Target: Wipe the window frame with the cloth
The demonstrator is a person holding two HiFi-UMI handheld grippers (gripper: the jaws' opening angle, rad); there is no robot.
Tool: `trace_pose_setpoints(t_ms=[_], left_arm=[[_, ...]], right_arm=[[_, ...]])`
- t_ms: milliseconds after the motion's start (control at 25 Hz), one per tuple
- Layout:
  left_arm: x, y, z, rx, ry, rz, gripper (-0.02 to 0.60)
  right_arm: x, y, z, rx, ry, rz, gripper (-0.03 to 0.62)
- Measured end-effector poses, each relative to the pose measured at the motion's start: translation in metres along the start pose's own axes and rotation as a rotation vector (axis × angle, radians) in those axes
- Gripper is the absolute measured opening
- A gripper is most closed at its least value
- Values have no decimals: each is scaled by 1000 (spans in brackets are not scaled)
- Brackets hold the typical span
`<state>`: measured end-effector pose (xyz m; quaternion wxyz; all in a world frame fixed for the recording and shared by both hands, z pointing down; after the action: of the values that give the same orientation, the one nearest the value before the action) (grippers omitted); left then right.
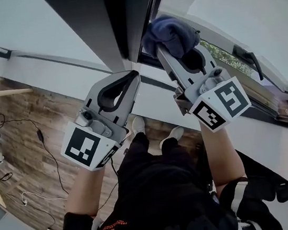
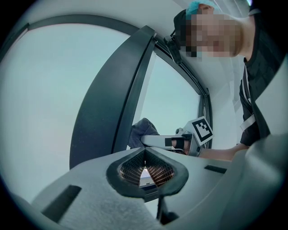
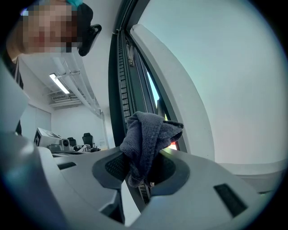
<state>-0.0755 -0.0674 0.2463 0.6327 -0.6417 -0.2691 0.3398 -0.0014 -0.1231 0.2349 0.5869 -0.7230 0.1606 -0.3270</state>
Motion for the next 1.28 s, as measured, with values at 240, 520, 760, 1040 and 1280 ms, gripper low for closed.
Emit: trace_pose_setpoints(t_ms=[240,520,760,1040,1280], left_arm=[[0,-15,2,-20,-1,24,20],[3,-30,2,-37,1,41,20],[2,-44,-1,-57,5,64,20],[-2,-59,-5,-74,7,80,20],[-2,-69,-4,-89,5,92,20]], right_arm=[[4,-17,-4,-23,-12,-15,114],[12,-39,-5,-49,-24,-28,114],[21,-60,-9,-81,-32,-45,114],[31,-83,-13,-116,-46,-56,114],[36,-100,-15,-140,-53,-82,114]])
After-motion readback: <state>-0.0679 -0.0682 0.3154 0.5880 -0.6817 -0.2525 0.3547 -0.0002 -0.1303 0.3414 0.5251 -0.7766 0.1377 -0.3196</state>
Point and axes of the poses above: the fingertips, and each gripper's own axes: z backward along the fingers, x to its right, y out of its top, the point moved 1 cm from there along z, backward along the fingers, and after that the axes turned 6 degrees about -z, right-handed, at the moved point
